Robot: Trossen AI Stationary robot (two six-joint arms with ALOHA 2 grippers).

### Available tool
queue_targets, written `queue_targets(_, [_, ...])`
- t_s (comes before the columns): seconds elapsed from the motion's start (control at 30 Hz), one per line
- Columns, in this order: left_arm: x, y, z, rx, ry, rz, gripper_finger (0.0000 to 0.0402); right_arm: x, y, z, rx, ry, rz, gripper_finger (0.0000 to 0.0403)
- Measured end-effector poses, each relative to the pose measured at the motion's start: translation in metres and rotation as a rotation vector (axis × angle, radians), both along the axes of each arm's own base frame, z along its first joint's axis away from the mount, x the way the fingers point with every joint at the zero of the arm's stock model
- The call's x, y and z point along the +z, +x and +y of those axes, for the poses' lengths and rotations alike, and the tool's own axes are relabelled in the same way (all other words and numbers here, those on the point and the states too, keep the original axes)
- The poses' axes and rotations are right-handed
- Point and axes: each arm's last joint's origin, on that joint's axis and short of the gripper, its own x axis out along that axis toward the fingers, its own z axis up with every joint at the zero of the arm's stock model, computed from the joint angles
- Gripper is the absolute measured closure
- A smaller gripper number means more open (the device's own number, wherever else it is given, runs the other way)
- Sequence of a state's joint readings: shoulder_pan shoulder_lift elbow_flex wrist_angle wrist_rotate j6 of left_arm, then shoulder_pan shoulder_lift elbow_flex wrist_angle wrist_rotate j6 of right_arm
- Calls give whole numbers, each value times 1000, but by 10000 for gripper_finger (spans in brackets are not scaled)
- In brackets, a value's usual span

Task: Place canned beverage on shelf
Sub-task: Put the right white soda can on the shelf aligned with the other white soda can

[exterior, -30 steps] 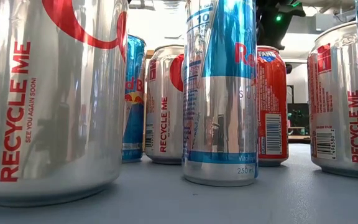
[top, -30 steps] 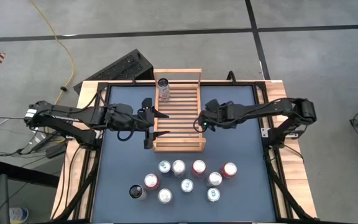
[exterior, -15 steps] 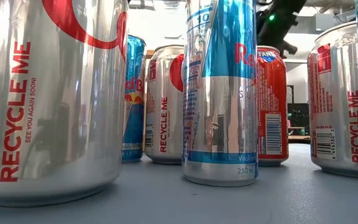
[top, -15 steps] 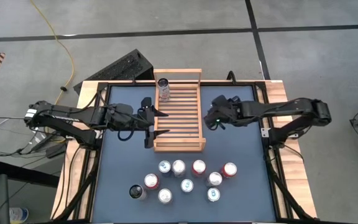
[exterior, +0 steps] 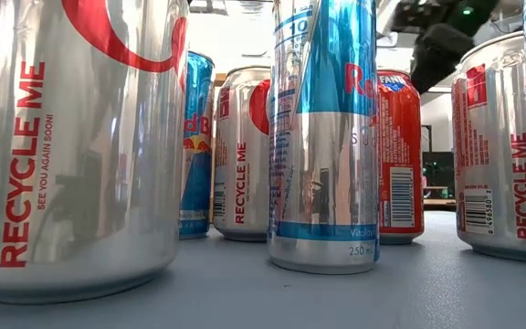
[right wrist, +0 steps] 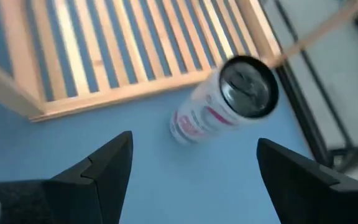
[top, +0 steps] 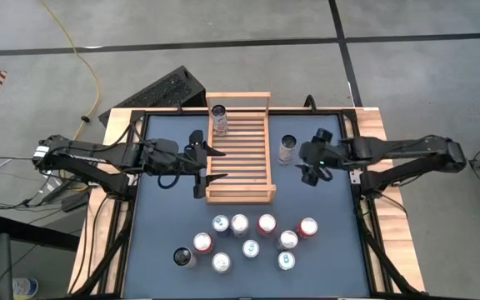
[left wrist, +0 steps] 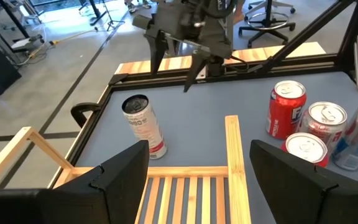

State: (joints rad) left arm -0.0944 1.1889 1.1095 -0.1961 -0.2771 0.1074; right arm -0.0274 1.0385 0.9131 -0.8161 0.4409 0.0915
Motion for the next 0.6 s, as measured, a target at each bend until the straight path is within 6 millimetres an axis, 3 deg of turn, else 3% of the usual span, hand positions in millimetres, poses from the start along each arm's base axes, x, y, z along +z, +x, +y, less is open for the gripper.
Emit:
queue_targets(0.2, [0, 0, 0, 2, -3, -1, 134, -4, -13, -21, 29, -51, -105, 88])
queue_targets(0.4, [1, 0, 0, 1, -4, -7, 134, 3, -9, -41, 143, -55, -192, 88])
queue_targets(0.6, [1, 0, 0, 2, -6, -7, 134, -5, -6, -63, 198, -37, -158, 88])
